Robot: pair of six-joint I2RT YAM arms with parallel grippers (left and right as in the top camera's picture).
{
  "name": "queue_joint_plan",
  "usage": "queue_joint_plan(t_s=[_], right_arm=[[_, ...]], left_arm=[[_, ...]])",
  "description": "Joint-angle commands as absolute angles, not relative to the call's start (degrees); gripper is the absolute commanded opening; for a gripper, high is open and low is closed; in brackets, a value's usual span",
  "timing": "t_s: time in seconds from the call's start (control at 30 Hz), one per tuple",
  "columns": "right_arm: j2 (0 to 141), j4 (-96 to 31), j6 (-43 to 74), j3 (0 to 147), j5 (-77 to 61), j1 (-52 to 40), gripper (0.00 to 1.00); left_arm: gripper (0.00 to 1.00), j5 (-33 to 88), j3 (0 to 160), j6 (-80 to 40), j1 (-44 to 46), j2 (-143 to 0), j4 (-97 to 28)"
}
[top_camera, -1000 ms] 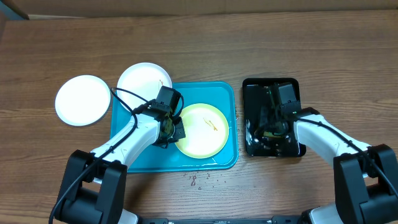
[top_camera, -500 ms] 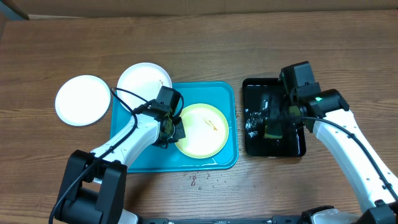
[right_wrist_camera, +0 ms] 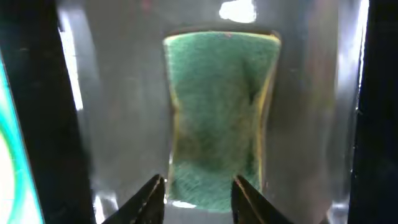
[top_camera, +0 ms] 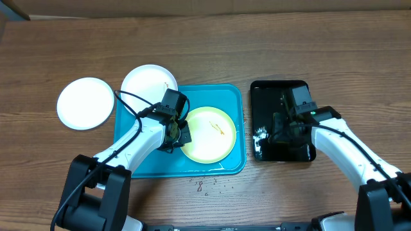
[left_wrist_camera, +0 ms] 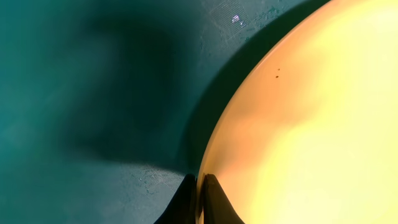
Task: Clean dirty plates on tray and stack at the side
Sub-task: 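Grasp the sponge and dip it in the black tray's water with right gripper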
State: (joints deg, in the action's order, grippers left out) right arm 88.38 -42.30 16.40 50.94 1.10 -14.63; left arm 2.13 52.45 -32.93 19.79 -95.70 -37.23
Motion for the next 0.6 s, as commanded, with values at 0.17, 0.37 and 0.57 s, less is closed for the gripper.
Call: queue_joint_plan(t_s=[0.17,0.37,0.57], right_arm=[[88.86,-35.7,18.02,46.0,4.67,-14.41,0.57],[88.75,-34.92,18.0,46.11,4.64,-14.39,0.56],[87.99,-43.09,17.69,53.52,4.69,-14.39,0.69]], left_arm=[[0.04,1.06,52.16,-33.85,20.01,-96.01,-37.47],[0.04,1.08,52.16,-33.85,20.01,-96.01,-37.5],[0.04,1.06,52.16,-33.85,20.01,-96.01,-37.5]])
